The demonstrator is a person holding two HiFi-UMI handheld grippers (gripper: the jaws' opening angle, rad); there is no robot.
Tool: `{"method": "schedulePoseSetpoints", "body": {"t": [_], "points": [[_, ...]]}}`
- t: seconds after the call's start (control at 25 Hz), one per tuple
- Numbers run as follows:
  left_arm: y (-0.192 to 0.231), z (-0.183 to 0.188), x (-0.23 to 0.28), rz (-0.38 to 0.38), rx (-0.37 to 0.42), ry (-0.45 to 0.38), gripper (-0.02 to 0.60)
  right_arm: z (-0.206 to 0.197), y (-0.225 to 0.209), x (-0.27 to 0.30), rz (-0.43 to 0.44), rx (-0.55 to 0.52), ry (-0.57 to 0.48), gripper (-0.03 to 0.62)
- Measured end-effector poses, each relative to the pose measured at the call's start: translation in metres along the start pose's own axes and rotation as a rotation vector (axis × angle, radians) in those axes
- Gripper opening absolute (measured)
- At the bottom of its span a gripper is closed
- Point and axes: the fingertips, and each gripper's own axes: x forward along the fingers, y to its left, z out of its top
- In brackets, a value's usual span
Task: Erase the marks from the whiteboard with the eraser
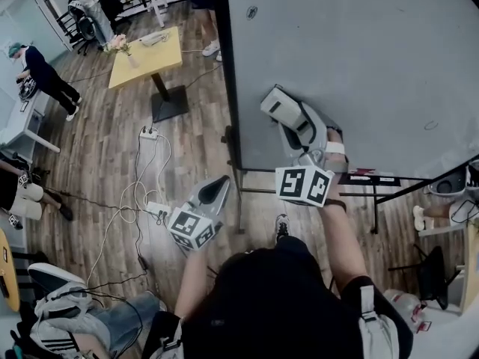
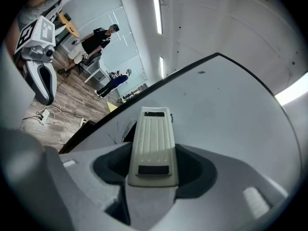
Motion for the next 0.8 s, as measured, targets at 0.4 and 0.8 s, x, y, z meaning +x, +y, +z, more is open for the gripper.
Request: {"method": "schedulePoseSetpoints", "body": {"t": [0.4, 0.8], "points": [[0.027, -0.002, -0.023, 0.078, -0.022, -0.005, 0.015, 0.013, 0.018, 0.015, 0.007, -0.079, -0.032, 0.256], [0.018, -0.004, -0.001, 0.035, -0.028, 0.001, 0.015, -0.014, -0.048, -0.002, -0.111, 0.024, -0.003, 0.256]]}}
